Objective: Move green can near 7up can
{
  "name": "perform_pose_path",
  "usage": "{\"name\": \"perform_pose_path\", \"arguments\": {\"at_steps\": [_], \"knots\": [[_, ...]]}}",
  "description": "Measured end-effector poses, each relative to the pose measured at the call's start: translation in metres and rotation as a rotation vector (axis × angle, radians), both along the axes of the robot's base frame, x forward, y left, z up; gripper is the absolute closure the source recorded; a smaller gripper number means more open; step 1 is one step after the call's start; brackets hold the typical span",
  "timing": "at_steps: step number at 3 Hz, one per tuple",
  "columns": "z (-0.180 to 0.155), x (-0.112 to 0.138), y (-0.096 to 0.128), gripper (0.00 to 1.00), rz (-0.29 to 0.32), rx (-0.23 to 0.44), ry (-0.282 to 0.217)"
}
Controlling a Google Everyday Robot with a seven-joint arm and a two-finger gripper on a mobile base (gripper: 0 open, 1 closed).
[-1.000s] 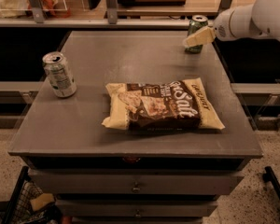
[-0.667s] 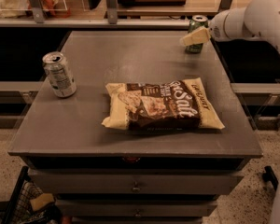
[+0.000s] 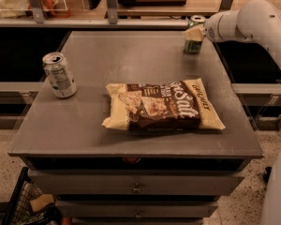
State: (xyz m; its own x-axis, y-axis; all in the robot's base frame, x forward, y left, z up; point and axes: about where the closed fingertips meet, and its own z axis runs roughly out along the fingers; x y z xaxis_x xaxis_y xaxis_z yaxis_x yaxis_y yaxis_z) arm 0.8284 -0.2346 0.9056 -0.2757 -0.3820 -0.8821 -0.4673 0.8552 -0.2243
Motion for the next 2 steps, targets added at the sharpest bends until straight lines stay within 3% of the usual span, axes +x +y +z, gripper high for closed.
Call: {"name": "perform_pose_path", "arguments": {"at_steps": [1,2], "knots": [[0.002,0.001,0.004,0.64,0.013,0.012,-0.005],[0.017,-0.006,0.016,0.88,0.080,0.027,-0.019]]}}
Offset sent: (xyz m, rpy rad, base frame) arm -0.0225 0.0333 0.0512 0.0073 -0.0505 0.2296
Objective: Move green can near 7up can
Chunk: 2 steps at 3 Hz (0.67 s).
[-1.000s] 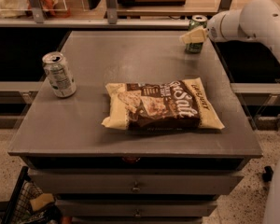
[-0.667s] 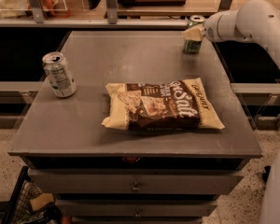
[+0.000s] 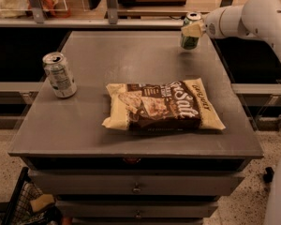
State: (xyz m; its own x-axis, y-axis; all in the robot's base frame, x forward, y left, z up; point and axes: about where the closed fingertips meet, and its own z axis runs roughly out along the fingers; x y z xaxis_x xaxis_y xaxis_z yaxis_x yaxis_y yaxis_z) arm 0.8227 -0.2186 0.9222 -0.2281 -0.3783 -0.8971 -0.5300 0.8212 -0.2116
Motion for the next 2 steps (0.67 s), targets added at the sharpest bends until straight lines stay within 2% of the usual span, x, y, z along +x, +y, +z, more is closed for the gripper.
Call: {"name": "perform_pose_path", "arguments": {"at_steps": [1,2], "knots": [[0.031,-0.015,0.026,1.00,0.136,-0.015,-0.035],[0.064,-0.034,0.052,1.00,0.292,-0.041,-0.075]]}}
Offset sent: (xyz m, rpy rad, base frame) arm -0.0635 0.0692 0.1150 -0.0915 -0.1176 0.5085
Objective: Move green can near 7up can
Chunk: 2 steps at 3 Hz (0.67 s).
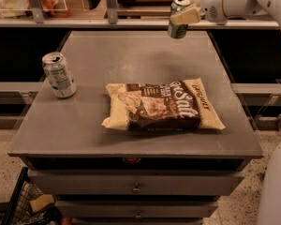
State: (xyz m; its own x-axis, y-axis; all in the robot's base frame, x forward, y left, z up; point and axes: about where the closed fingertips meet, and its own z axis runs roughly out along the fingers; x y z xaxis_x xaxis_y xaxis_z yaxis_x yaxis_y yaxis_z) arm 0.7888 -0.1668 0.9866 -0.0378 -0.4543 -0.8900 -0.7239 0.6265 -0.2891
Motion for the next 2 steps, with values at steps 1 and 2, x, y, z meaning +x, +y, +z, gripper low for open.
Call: {"name": "perform_pose_path", "arguments": {"at_steps": [1,2], "knots": [[-0.003,-0.009,0.003,1.00,0.039,-0.020,0.021],[-0.004,-0.008,0.019,1.00,0.086,-0.030,0.018]]}}
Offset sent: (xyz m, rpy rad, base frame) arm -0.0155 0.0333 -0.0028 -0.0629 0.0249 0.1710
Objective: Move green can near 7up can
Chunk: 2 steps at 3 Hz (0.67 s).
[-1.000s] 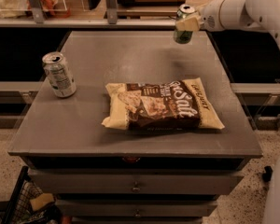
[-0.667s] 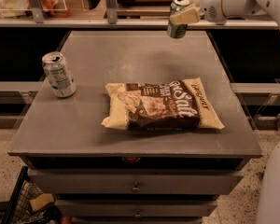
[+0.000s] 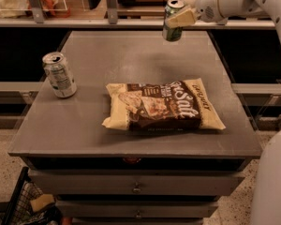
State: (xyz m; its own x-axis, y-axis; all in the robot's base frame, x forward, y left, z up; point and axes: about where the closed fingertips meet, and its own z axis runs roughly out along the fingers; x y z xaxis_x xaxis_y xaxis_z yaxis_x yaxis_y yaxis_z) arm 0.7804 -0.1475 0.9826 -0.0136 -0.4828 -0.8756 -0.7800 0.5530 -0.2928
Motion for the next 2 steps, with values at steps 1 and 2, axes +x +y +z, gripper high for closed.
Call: {"name": "perform_pose_path", "arguments": {"at_steps": [1,2], "knots": [[-0.006,-0.024,0.044,1.00,0.154,-0.049,0.020],[-0.020,-0.059,0.091,1.00,0.329,-0.098,0.062]]}}
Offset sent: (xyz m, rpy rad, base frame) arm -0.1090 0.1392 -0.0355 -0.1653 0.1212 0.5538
